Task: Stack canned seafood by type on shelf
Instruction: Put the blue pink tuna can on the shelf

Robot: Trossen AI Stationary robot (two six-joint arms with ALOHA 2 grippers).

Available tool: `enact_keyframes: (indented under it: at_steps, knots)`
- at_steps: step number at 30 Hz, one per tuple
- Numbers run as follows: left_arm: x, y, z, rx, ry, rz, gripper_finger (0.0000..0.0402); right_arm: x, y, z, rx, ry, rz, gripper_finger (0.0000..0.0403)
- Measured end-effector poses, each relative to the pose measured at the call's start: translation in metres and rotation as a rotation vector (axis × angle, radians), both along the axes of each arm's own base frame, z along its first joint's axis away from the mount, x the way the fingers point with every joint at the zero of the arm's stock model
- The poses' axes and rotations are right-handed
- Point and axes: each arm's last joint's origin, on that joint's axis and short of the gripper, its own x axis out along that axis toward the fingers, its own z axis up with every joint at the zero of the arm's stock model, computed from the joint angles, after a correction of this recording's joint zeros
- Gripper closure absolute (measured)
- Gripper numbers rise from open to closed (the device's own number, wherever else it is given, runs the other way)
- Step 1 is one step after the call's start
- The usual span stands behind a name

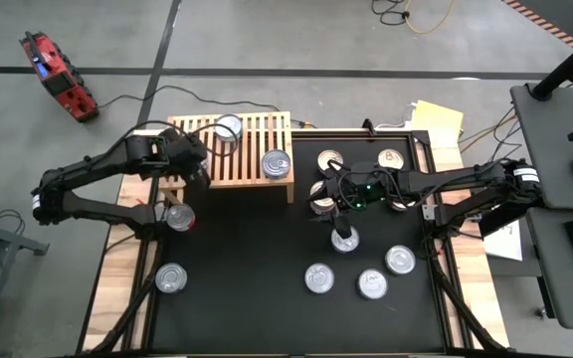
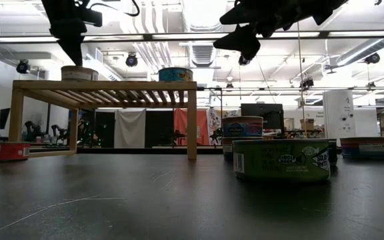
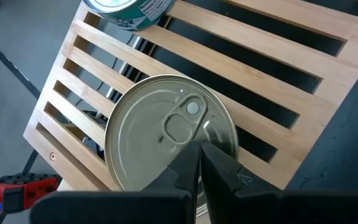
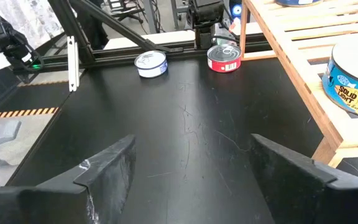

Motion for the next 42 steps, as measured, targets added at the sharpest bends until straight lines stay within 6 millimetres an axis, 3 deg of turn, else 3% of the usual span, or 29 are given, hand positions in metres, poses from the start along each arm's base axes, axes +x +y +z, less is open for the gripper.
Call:
enact_keyframes:
  at_steps: [15, 30, 42]
  knots:
    - [-0.0018, 0.0043, 0.0000, 0.010, 0.016, 0.010, 0.0401, 0.0000, 0.0001, 0.0000, 0.000, 0.000, 0.000, 0.0124]
    - [-0.0033, 0.0073, 0.0000, 0.015, 0.027, 0.015, 0.0401, -0.0011, 0.0002, -0.0042, 0.002, 0.013, 0.000, 0.0104]
    - [-0.0035, 0.0075, 0.0000, 0.020, 0.041, -0.004, 0.0401, -0.0012, 0.0001, -0.0043, 0.002, 0.013, 0.000, 0.0126]
